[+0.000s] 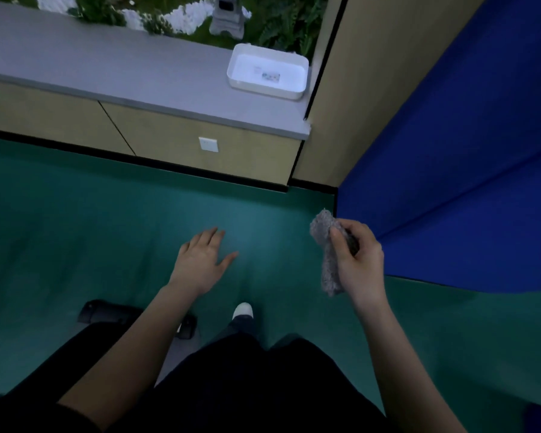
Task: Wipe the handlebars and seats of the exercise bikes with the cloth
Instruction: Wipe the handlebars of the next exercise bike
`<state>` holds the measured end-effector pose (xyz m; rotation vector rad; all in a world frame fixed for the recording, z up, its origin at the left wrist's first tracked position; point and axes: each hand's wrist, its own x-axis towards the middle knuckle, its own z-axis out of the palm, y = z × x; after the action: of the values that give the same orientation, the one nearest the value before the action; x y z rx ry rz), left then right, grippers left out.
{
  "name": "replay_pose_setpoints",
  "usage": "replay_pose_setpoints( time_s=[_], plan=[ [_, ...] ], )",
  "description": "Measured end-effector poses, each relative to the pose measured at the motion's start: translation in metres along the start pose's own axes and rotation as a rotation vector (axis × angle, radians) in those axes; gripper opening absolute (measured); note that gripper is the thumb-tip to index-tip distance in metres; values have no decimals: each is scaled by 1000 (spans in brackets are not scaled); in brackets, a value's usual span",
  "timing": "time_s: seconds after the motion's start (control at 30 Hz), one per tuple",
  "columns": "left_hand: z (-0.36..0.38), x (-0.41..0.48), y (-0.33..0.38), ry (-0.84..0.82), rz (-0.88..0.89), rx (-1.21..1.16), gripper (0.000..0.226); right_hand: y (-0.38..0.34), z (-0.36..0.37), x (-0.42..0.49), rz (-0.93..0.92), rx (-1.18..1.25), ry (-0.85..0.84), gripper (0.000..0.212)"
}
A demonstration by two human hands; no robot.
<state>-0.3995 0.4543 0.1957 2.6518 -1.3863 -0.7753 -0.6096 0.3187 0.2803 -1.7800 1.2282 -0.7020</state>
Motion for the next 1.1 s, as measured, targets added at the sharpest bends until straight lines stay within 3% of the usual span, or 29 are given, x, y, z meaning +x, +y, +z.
replay_pose_setpoints(
  time_s=[0.63,1.1],
  plan=[
    [-66,100,-52,207,-484,-200,66,-47,109,218,-124,41,-444,13],
    [-130,190,-34,378,-593,-288,65,-71,157,379,-236,-1,-586,13]
  ],
)
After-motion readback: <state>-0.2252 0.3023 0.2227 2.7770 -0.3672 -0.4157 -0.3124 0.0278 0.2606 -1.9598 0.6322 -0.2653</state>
